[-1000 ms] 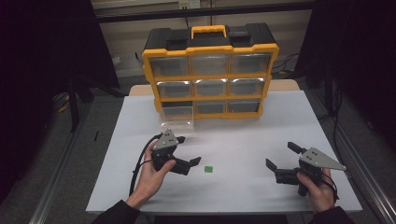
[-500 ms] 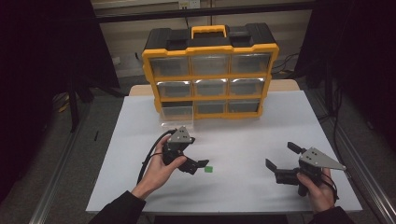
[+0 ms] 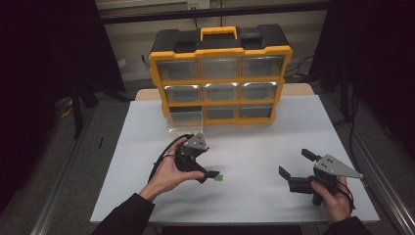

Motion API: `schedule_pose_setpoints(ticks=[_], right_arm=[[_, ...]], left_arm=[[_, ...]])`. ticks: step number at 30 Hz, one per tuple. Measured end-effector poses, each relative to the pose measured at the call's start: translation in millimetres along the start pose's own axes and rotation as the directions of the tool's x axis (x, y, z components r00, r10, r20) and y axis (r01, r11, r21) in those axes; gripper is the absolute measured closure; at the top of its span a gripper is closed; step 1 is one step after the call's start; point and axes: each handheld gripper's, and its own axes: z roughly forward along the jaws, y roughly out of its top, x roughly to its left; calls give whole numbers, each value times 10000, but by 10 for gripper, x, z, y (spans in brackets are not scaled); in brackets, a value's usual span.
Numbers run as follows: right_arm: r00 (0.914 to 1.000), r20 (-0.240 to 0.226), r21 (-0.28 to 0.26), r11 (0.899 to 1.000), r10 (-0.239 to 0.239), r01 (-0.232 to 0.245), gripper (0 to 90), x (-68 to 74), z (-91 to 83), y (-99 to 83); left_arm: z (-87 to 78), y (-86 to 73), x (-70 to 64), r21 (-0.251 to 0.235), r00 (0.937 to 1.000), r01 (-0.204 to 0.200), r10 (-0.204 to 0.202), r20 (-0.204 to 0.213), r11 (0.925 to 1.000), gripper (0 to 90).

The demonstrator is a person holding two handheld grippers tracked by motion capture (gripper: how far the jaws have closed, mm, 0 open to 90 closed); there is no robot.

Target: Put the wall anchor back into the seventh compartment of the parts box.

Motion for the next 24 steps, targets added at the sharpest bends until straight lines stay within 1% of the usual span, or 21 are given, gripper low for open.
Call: schedule_pose_setpoints(ticks=[1,2,3,4,5,6,8,11,12,13,16,17,18,19,20,21,22,24], right_arm=[[10000,-18,-6,10000,-26,26,0,1,1,0],[10000,-37,-17,10000,-52,52,0,3,6,-1],[10000,-33,-11,10000,-59,59,0,4,6,-1],[10000,-32,-13,10000,-56,56,0,5,6,-1],[10000,-31,-14,10000,-58,58,0,5,6,-1],[10000,-31,-11,10000,-47,47,0,5,6,-1],[10000,-38,-5,10000,-47,47,0,5,7,-1],[10000,-59,14,10000,-51,51,0,6,6,-2],[10000,-57,-2,10000,-62,62,0,5,6,-2],[10000,-63,19,10000,-50,50,0,6,6,-2],[9999,-85,22,10000,-69,69,0,7,7,-2],[9999,-86,40,10000,-74,74,0,7,8,-3],[9999,-90,39,10000,-79,79,0,8,8,-3],[9999,-94,38,10000,-92,92,0,8,8,-3],[9999,-88,40,9999,-94,94,0,8,8,-3],[9999,-93,41,9999,-114,114,0,7,8,-3],[9999,-89,41,9999,-115,116,0,7,8,-3],[9999,-56,39,9999,-115,115,0,9,8,-3]], left_arm=[[17,7,1,99,10000,-14,13,96,9999,53],[24,15,7,335,9997,-36,27,243,9994,53],[51,21,9,382,9997,-52,43,221,9993,53],[65,29,13,549,9994,-85,67,331,9985,53],[75,41,24,778,9982,-171,126,581,9968,54],[110,38,15,721,9988,-183,149,474,9972,56],[136,50,18,961,9984,-206,155,541,9952,59],[166,56,40,1088,9983,-130,67,582,9940,61],[167,61,54,1262,9979,-146,65,639,9919,64],[178,61,61,1287,9981,-80,0,618,9917,66],[196,75,87,1450,9981,-86,-3,613,9894,78],[203,82,95,1537,9976,-94,-12,689,9881,83],[212,86,98,1648,9975,-164,48,706,9862,90],[216,97,101,1840,9971,-204,64,763,9827,94],[232,99,99,1862,9971,-261,123,749,9822,95],[240,104,104,1975,9959,-326,151,896,9798,107],[259,103,100,1977,9964,-366,208,816,9796,122],[285,107,120,1999,9955,-397,215,922,9790,135]])
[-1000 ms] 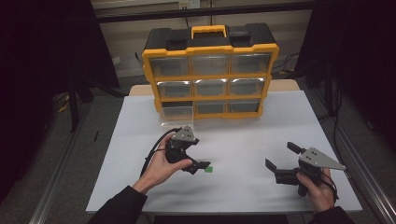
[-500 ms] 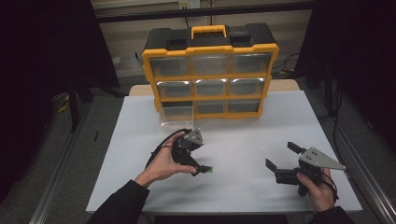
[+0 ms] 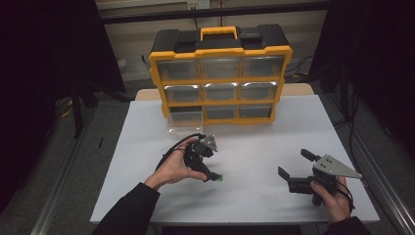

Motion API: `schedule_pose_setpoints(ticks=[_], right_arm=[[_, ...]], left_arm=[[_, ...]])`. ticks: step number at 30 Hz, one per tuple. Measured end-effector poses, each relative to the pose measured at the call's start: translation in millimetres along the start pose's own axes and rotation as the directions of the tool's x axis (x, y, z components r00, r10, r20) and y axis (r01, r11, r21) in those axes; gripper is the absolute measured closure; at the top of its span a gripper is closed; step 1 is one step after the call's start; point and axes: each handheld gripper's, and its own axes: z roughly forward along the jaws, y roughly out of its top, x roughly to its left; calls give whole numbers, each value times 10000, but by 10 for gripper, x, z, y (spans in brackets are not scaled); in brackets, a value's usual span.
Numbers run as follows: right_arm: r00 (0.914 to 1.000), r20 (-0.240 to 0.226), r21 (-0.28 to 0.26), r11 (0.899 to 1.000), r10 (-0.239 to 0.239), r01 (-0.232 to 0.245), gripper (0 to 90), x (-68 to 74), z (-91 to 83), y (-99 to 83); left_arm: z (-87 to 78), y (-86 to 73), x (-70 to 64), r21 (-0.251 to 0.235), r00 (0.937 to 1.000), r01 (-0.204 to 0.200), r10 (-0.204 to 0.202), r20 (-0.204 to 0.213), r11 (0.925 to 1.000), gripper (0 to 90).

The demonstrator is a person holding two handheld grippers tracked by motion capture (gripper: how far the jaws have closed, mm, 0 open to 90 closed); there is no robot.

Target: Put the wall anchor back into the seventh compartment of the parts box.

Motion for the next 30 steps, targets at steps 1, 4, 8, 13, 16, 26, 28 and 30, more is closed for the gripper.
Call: schedule_pose_setpoints(ticks=[1,4,8,13,16,26,28,30], right_arm=[[10000,-27,4,10000,7,-7,0,0,-1,0],[10000,-11,5,10000,0,0,0,0,-1,0],[10000,-15,24,10000,-8,8,0,3,2,-1],[10000,-28,48,10000,-24,24,0,5,1,0],[10000,-44,57,10000,-14,14,0,6,2,-1],[10000,-89,58,10000,-31,31,0,9,6,-2],[10000,-84,94,9999,-51,52,0,6,5,-3],[9999,-91,85,10000,-49,50,0,7,5,-2]], left_arm=[[5,4,14,0,10000,38,-38,-29,10000,156],[29,6,42,140,10000,33,-34,53,9999,185],[15,11,77,133,10000,89,-90,39,9999,261],[45,39,77,273,9995,39,-48,305,9996,353],[63,48,86,729,9991,-69,39,424,9973,371],[118,82,104,1118,9981,-226,160,590,9935,536],[137,96,100,1251,9974,-392,313,643,9914,549],[158,104,73,1310,9974,-242,151,700,9911,564]])
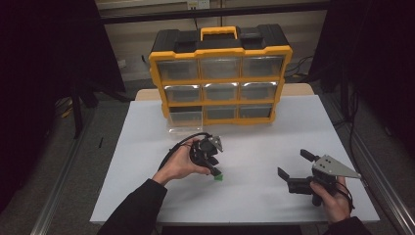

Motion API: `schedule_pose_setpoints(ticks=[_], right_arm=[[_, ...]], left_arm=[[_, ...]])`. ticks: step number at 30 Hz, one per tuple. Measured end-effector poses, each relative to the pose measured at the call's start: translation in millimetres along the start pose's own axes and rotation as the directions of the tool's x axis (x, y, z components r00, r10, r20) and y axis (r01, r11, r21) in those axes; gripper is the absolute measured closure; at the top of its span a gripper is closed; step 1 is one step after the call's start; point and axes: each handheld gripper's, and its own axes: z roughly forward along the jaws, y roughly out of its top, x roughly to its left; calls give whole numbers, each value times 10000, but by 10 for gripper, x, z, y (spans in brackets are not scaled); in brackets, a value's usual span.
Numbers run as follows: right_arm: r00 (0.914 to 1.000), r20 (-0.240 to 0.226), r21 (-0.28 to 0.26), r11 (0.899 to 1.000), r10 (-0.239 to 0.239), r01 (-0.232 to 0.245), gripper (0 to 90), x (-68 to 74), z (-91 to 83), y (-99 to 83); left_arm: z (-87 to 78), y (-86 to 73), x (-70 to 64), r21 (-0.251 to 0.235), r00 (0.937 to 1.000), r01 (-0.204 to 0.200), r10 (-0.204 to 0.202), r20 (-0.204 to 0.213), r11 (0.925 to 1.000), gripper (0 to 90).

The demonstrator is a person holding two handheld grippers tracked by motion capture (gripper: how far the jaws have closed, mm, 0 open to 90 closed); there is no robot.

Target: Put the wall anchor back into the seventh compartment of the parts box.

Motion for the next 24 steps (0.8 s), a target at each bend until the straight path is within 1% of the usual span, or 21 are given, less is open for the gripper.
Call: schedule_pose_setpoints(ticks=[1,2,3,4,5,6,9,10,11,12,13,14,16,17,18,19,20,21,22,23,24], right_arm=[[10000,-4,5,10000,-9,9,0,1,0,0],[10000,-6,5,10000,-13,13,0,1,0,0],[10000,-4,5,10000,-16,16,0,1,0,0],[10000,-10,12,10000,-11,11,0,1,1,0],[10000,-13,8,10000,-8,8,0,2,1,0],[10000,-17,4,10000,-20,20,0,2,0,0],[10000,-18,10,10000,-16,16,0,1,1,-1],[10000,-24,10,10000,-14,14,0,1,1,-1],[10000,-21,14,10000,-15,15,0,0,1,-1],[10000,-20,12,10000,-16,16,0,0,2,-1],[10000,-26,9,10000,-15,15,0,1,2,-1],[10000,-34,14,10000,-15,16,0,2,2,0],[10000,-35,15,10000,-13,13,0,2,2,0],[10000,-29,17,10000,-10,10,0,1,2,-1],[10000,-11,23,10000,-18,18,0,0,2,-1],[10000,-19,35,10000,-7,7,0,-1,3,-2],[10000,-20,29,10000,-7,7,0,-2,3,-1],[10000,-17,24,10000,-12,12,0,-2,3,-1],[10000,-20,29,10000,-14,14,0,-1,2,-2],[10000,-18,30,10000,-12,12,0,-1,3,-2],[10000,-16,32,10000,-13,14,0,-2,3,-2]], left_arm=[[11,9,4,65,9999,-143,143,-33,9999,568],[28,11,1,36,9999,-152,152,-29,9999,583],[19,26,24,409,9986,-531,529,56,9978,597],[20,32,33,529,9976,-684,688,-58,9963,609],[30,30,28,438,9989,-464,465,-23,9980,618],[37,34,30,422,9989,-468,467,18,9980,619],[40,41,38,525,9981,-613,614,-7,9967,641],[47,39,33,517,9985,-555,553,63,9971,642],[49,43,35,673,9975,-703,702,31,9953,645],[63,40,24,577,9979,-630,639,-138,9963,655],[67,43,35,552,9979,-648,647,23,9964,658],[71,45,29,616,9980,-621,628,-98,9962,662],[84,47,32,706,9975,-712,708,76,9950,669],[95,48,26,659,9974,-717,715,51,9952,669],[94,52,30,738,9968,-793,789,82,9941,672],[99,55,22,676,9974,-723,723,24,9951,673],[96,61,24,785,9960,-890,885,94,9929,684],[105,61,12,671,9970,-767,761,104,9948,693],[101,65,13,688,9970,-772,769,71,9946,696],[101,72,21,718,9958,-914,913,50,9932,697],[107,72,13,680,9967,-806,809,-16,9944,700]])
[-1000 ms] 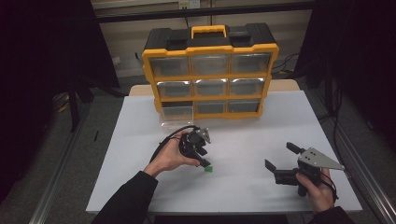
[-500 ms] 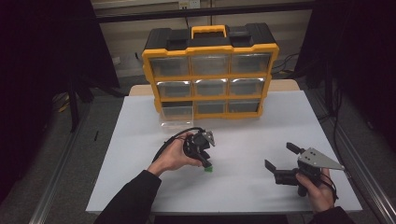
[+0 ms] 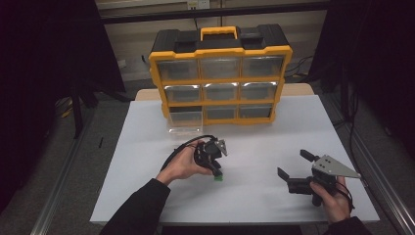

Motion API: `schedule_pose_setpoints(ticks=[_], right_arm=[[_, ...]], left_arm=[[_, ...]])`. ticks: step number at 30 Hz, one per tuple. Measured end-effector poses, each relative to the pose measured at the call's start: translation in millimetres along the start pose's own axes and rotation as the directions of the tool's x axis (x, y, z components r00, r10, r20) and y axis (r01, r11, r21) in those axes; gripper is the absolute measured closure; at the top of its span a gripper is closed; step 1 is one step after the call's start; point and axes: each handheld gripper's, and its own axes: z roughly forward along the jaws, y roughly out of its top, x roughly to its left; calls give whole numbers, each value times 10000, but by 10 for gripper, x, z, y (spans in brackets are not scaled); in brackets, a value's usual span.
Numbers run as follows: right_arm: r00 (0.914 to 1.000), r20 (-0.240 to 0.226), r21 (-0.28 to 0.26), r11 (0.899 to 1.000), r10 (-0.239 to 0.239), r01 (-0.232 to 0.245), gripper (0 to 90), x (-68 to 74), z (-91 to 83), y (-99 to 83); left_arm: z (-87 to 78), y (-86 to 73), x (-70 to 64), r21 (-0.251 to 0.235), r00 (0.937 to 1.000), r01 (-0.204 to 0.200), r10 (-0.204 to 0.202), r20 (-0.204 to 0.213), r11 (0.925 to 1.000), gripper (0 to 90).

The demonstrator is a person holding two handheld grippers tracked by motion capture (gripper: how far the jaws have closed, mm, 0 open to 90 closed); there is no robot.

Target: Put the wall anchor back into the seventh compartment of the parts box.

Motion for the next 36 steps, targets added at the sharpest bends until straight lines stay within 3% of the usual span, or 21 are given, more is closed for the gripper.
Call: schedule_pose_setpoints(ticks=[4,5,8,9,10,18,26,29,36], right_arm=[[10000,-8,-8,10000,2,-2,0,1,0,0],[10000,-14,2,10000,10,-10,0,1,0,0],[10000,-3,-7,10000,3,-3,0,0,-1,0],[10000,-6,-6,10000,6,-6,0,-1,0,0],[10000,-8,-5,10000,-1,1,0,-3,1,-1],[10000,-12,22,10000,12,-12,0,0,2,-1],[10000,-20,44,10000,17,-17,0,4,4,-1],[10000,-11,46,10000,26,-26,0,5,1,0],[10000,-15,18,10000,5,-5,0,3,1,0]], left_arm=[[3,3,9,-94,10000,50,-50,14,9999,708],[-2,4,24,23,10000,-97,97,2,10000,710],[8,0,2,73,9998,52,-53,199,10000,729],[21,-3,-22,63,9993,294,-296,211,9995,740],[26,4,-14,248,10000,77,-78,33,9997,756],[33,9,-17,314,9999,107,-107,-16,9994,770],[46,47,-50,543,9993,-351,358,-131,9979,799],[53,62,-62,604,9995,-314,318,-52,9977,841],[47,61,-51,647,9996,-290,293,-33,9975,844]])
